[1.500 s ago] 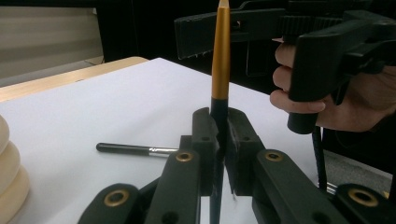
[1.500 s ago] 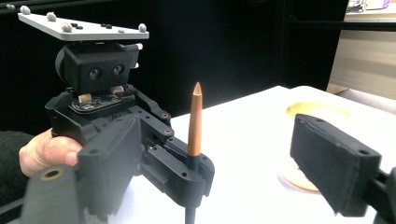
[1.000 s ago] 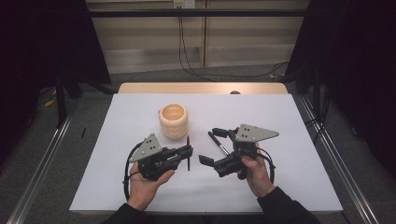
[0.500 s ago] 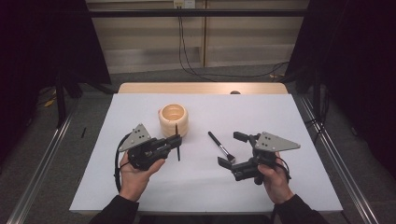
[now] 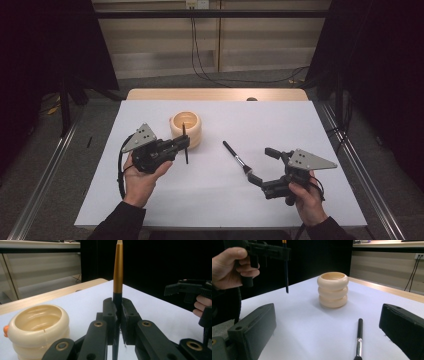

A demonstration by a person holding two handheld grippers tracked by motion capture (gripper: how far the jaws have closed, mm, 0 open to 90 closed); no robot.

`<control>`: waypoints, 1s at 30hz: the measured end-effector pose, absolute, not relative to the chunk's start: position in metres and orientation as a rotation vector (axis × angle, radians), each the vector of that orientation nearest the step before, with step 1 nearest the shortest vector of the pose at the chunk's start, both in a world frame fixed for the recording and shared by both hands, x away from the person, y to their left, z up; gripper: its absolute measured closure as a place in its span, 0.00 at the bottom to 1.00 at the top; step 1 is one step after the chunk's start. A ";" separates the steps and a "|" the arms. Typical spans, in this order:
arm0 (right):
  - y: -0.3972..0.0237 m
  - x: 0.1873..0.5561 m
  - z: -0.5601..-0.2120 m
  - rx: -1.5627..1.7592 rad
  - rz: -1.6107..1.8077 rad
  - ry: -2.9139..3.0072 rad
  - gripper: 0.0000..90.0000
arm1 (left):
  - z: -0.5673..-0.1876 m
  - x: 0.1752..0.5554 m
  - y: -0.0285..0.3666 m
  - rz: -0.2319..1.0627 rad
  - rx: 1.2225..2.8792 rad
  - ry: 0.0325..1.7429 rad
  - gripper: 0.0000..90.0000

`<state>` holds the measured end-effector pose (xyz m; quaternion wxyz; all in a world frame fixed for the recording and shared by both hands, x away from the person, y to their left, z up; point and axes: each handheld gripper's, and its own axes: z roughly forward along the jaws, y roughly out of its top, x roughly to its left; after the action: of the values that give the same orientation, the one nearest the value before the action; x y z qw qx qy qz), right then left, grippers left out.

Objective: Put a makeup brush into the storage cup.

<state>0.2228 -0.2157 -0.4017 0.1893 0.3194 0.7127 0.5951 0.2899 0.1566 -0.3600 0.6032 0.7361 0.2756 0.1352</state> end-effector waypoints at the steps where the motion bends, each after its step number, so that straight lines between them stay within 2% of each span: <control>1: -0.217 0.222 -0.403 0.898 1.671 2.004 0.00 | -0.358 0.290 0.157 0.327 1.710 0.651 0.93; 13: -0.241 0.207 -0.411 0.959 1.627 1.981 0.00 | -0.347 0.310 0.161 0.390 1.693 0.687 0.93; 23: -0.257 0.195 -0.419 1.019 1.607 1.950 0.00 | -0.339 0.321 0.160 0.388 1.672 0.690 0.93; 30: -0.257 0.193 -0.424 1.012 1.583 1.961 0.00 | -0.335 0.336 0.158 0.427 1.672 0.705 0.93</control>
<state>0.1927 -0.2568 -0.4243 0.2111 0.3642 0.7058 0.5698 0.3361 0.1582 -0.3354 0.5961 0.7202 0.3036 0.1839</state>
